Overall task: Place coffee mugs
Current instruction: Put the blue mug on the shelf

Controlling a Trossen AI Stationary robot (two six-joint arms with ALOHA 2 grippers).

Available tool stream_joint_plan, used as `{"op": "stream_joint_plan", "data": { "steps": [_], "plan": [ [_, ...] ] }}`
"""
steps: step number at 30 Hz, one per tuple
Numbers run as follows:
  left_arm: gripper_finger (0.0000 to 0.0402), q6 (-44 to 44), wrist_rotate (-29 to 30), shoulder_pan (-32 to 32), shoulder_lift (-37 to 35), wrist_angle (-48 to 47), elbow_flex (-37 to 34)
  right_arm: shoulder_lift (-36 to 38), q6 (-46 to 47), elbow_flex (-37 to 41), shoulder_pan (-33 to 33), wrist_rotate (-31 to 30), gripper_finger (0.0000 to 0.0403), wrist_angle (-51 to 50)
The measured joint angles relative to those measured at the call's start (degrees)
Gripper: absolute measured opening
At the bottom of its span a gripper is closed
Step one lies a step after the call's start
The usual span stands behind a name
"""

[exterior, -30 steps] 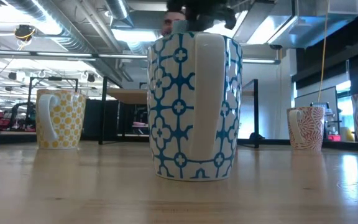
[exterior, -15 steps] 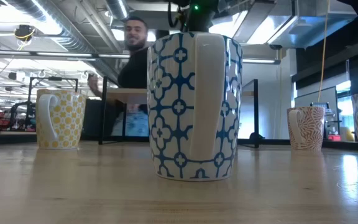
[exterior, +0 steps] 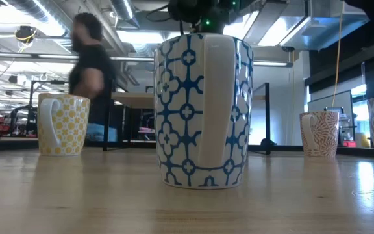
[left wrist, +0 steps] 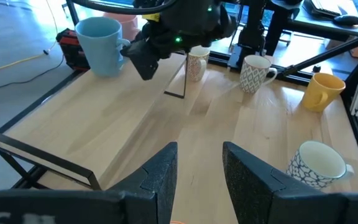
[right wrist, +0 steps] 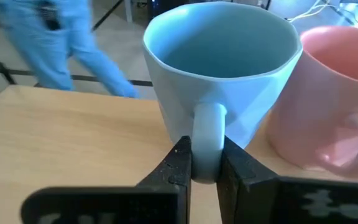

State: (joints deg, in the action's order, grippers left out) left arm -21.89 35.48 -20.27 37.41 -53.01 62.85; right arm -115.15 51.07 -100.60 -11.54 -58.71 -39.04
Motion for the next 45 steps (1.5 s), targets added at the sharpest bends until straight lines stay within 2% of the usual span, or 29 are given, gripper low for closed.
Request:
{"op": "stream_joint_plan", "data": {
  "steps": [6,22,45],
  "plan": [
    [0.0123,0.0,0.1,0.0,0.0,0.0,0.0,0.0,1.1,0.0,-1.1,1.9,0.0025,-0.1],
    [0.0123,0.0,0.4,0.0,0.0,0.0,0.0,-0.9,4.2,0.0,-1.6,1.9,0.0030,-1.2],
    [0.0123,0.0,0.4,0.0,0.0,0.0,0.0,-1.1,5.4,0.0,-1.6,1.0,0.0103,-1.6]
  ]
}}
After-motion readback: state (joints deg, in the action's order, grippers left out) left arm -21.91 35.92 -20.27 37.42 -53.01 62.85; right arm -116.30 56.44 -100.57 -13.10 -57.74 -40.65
